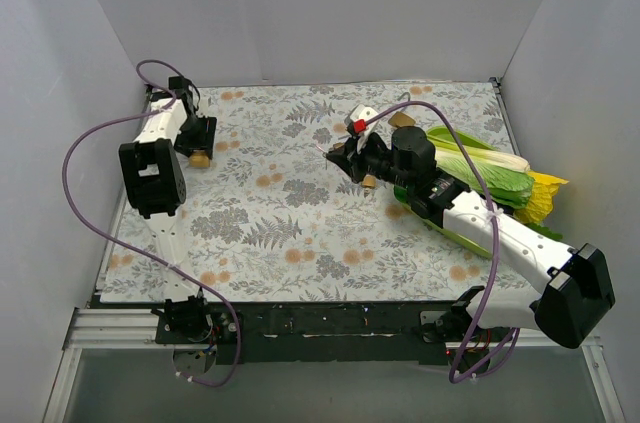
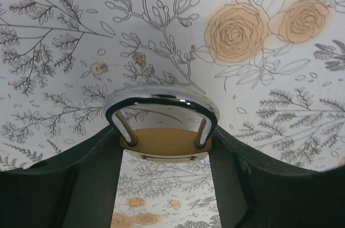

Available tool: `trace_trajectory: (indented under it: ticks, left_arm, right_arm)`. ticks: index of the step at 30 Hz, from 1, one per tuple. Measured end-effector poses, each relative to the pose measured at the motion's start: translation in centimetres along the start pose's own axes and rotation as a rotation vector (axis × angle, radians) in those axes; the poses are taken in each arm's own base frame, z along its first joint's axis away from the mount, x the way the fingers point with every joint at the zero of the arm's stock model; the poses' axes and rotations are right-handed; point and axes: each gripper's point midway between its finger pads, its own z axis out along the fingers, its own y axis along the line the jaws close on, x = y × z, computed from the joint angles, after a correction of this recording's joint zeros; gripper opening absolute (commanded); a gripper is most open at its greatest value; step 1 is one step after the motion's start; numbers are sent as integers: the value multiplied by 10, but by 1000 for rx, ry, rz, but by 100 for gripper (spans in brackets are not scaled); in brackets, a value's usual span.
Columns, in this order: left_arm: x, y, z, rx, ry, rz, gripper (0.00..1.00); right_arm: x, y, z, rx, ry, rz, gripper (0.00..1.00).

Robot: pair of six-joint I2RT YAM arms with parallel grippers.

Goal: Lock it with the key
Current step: Place the lock at the center of the board.

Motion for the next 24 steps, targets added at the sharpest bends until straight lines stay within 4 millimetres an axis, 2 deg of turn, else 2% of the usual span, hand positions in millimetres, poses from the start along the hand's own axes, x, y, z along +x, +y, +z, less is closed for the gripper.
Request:
trace_trajectory:
  ticks: [6,7,8,10,11,14,15,17,18,21,24]
  left_arm:
    - [-1,3,23,-5,33,1,1]
    - [-1,3,24,-4,33,1,4]
    - [-1,2,24,-3,33,1,15]
    - [-1,1,25,5,32,1,26]
    - [-1,1,25,8,32,1,36]
    - [-2,-1,25,18,31,1,51]
    - [-2,-2,25,22,31,0,63]
    - [-2,-2,24,28,31,-1,74]
    - [-2,-2,23,33,30,0,84]
    - [-9,-4,16,49,15,2,89]
    - [-28,-6,1,70,-38,3,90]
  right_arm:
    - [2,-2,-1,4,2,6,1]
    - [2,-3,-1,6,0,6,1]
    - [1,-3,-1,6,-2,6,1]
    - [1,-5,-1,10,-3,7,1]
    - [1,-6,-1,11,-3,8,1]
    - [1,-6,-1,12,-3,9,1]
    - [1,-7,-1,13,-3,9,1]
    - [2,-7,-1,11,-2,9,1]
    - [2,-7,0,12,-1,10,1]
    - [3,-7,2,5,2,12,1]
    - [2,-7,6,-1,1,16,1]
